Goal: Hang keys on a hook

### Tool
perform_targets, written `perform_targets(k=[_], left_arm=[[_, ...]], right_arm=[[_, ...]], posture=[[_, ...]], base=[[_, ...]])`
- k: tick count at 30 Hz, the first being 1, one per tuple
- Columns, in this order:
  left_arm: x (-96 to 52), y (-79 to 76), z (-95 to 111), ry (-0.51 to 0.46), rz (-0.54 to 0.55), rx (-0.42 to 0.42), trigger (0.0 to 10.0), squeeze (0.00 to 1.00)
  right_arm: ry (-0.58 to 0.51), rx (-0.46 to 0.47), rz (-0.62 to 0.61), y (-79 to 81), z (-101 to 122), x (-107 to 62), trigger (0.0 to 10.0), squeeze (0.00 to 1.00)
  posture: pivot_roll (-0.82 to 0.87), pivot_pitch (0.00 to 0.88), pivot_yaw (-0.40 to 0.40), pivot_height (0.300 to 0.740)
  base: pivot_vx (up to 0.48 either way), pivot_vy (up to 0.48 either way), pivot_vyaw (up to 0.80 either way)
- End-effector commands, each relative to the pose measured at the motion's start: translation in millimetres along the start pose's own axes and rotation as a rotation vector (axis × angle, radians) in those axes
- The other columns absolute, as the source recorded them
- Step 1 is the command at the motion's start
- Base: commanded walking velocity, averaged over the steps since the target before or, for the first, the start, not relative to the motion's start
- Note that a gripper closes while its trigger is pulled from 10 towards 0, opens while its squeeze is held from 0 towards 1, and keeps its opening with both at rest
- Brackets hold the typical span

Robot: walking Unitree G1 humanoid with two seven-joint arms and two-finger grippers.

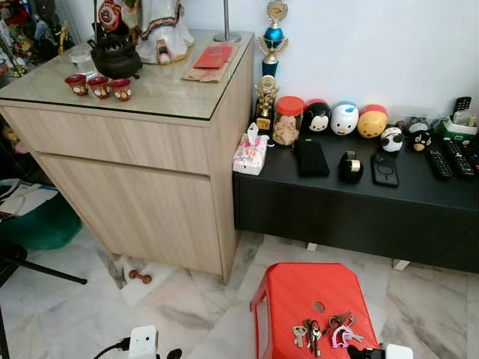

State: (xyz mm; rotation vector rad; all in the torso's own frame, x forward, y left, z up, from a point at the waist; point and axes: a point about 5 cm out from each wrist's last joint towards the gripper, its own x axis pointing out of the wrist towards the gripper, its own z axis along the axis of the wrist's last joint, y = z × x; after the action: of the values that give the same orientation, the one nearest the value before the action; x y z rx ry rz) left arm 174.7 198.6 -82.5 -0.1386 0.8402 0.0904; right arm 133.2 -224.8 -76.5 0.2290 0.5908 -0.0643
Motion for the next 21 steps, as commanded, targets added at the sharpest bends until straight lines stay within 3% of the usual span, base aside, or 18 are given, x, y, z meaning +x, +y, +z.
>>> perform_targets(k=[1,10,11,12,13,21], left_arm=[[-1.6,1.3,-5.5,0.017,0.008,-0.012,10.0,0.00],[-1.7,1.6,-5.3,0.012,0.006,-0.015,10.0,0.00],[-1.7,1.3,-5.4,0.011,0.003,-0.020,10.0,0.00],[-1.8,1.1,-5.6,0.012,0.002,-0.022,10.0,0.00],[-1.8,0.9,-5.8,0.012,0.001,-0.024,10.0,0.00],[-2.1,-0.6,-8.0,0.020,-0.003,-0.023,10.0,0.00]], right_arm=[[-0.017,-0.036,-0.002,-2.0,1.8,-1.5,10.0,0.00],[-0.074,-0.060,0.020,-0.5,7.1,-2.1,10.0,0.00],[-0.296,-0.133,0.071,54.3,89.5,55.9,10.0,0.00],[-0.376,-0.162,0.083,75.5,121.1,69.1,10.0,0.00],[-0.421,-0.182,0.088,87.1,139.2,74.9,10.0,0.00],[-0.397,-0.120,0.097,91.2,139.9,78.2,10.0,0.00]], posture=[[0.09,0.053,-0.011,0.740],[0.09,0.054,-0.011,0.740],[0.08,0.053,-0.012,0.740],[0.08,0.053,-0.012,0.740],[0.08,0.053,-0.012,0.740],[0.08,0.054,-0.013,0.740]], base=[[0.000,0.000,0.00],[0.000,0.000,0.00],[0.000,0.000,0.00],[0.000,0.000,0.00],[0.000,0.000,0.00],[0.000,0.000,0.00]])
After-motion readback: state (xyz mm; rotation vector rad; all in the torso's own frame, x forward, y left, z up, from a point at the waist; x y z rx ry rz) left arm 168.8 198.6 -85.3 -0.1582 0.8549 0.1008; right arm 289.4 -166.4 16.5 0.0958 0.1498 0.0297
